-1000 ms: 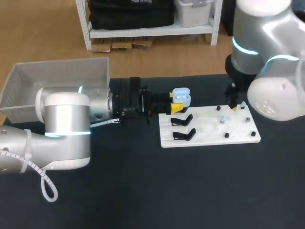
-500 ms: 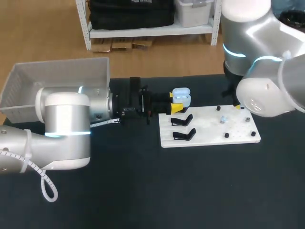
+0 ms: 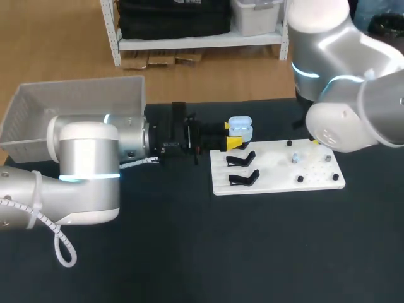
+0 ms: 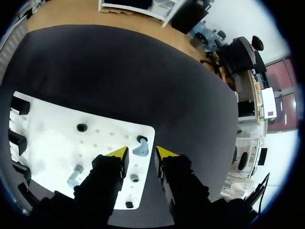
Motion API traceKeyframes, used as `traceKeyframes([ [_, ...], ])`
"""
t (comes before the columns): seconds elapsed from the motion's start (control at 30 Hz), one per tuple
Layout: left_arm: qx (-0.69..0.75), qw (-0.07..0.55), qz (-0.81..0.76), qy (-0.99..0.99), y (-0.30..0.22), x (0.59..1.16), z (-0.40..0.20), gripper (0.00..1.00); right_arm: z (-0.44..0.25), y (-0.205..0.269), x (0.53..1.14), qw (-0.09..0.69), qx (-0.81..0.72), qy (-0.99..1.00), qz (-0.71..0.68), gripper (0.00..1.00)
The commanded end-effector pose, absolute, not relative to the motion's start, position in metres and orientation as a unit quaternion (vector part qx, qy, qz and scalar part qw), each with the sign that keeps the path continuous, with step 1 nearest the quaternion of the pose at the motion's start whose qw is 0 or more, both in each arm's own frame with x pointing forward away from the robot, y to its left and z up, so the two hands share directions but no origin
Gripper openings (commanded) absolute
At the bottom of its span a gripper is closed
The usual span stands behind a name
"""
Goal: Pick up each earbud case from the left stands, insert the matching earbuds, close the lid, and place the case in the box.
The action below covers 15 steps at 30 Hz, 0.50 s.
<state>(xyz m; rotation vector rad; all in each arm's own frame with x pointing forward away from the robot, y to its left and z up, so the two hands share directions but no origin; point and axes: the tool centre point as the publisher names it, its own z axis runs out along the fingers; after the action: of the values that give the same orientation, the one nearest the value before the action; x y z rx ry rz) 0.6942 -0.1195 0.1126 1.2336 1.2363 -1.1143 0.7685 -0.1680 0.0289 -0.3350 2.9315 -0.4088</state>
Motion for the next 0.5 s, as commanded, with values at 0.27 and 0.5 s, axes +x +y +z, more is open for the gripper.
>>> traceKeyframes([
  [0.27,0.513,0.509,-0.464,0.512,-0.1195,0.6955,0.1120,0.00,0.0251,-0.1694,0.7702,0.098,-0.113,0.978,-0.148,0.26],
  [0.5,0.513,0.509,-0.464,0.512,-0.1195,0.6955,0.1120,0.00,0.0251,-0.1702,0.7705,0.103,-0.113,0.976,-0.153,0.24],
])
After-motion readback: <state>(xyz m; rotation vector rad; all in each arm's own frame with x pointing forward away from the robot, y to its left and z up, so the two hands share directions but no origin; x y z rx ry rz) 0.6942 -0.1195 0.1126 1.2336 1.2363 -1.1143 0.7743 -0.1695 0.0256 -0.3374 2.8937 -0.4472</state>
